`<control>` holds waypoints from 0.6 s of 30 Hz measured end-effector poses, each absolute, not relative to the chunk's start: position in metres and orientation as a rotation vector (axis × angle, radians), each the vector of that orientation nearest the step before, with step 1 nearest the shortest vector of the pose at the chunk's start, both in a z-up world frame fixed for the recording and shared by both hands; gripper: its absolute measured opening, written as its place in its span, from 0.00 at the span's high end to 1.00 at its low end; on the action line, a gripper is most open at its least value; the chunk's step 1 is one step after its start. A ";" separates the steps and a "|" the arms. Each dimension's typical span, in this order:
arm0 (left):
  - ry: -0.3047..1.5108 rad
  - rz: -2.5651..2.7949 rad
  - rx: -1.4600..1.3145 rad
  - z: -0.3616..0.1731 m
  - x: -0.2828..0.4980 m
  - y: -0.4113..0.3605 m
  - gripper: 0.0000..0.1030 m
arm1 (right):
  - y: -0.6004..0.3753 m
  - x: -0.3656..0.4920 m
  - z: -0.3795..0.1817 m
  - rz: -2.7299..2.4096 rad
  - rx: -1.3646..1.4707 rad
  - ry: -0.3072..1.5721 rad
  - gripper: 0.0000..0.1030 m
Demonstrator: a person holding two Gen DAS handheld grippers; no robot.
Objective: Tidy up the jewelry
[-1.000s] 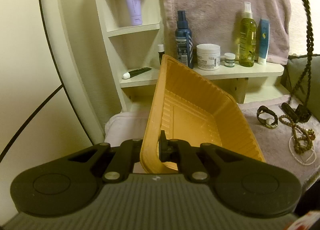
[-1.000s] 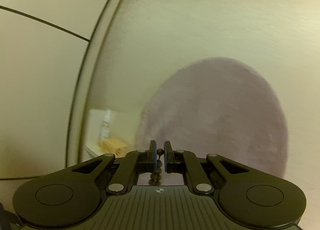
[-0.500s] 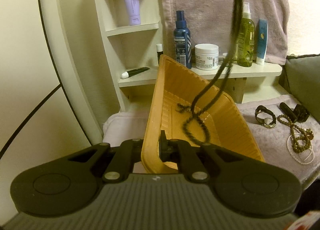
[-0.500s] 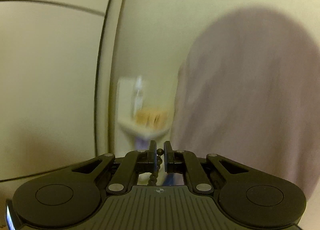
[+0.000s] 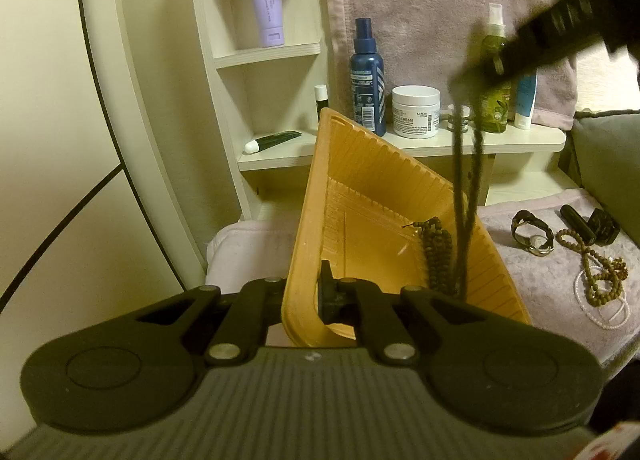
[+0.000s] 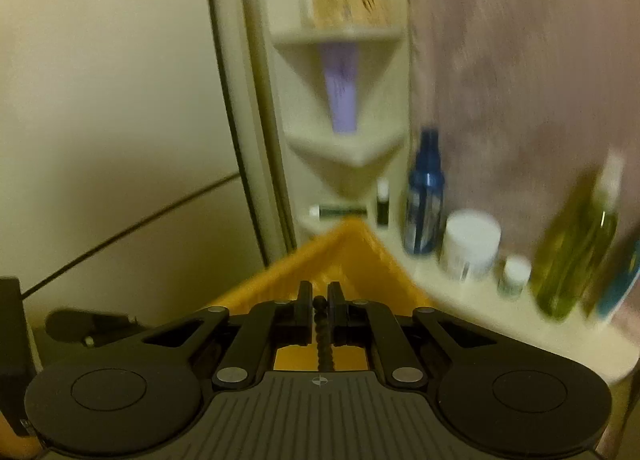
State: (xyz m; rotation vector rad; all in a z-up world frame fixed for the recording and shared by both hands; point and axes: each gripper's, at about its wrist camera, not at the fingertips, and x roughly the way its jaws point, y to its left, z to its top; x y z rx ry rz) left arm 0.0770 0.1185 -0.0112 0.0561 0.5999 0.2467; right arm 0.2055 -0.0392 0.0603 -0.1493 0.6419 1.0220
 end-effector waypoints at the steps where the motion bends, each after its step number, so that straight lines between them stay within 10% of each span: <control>1: 0.600 0.247 0.056 -0.011 0.077 0.118 0.95 | -0.042 0.207 0.055 1.021 -0.137 0.658 0.93; 4: 0.603 0.249 0.057 -0.012 0.077 0.119 0.95 | -0.052 0.211 0.046 1.007 -0.106 0.688 0.91; 8: 0.604 0.250 0.054 -0.012 0.077 0.119 0.95 | -0.077 0.215 0.048 0.949 -0.064 0.649 0.60; 18: 0.607 0.254 0.059 -0.011 0.078 0.118 0.95 | -0.177 0.234 0.008 0.580 0.024 0.622 0.59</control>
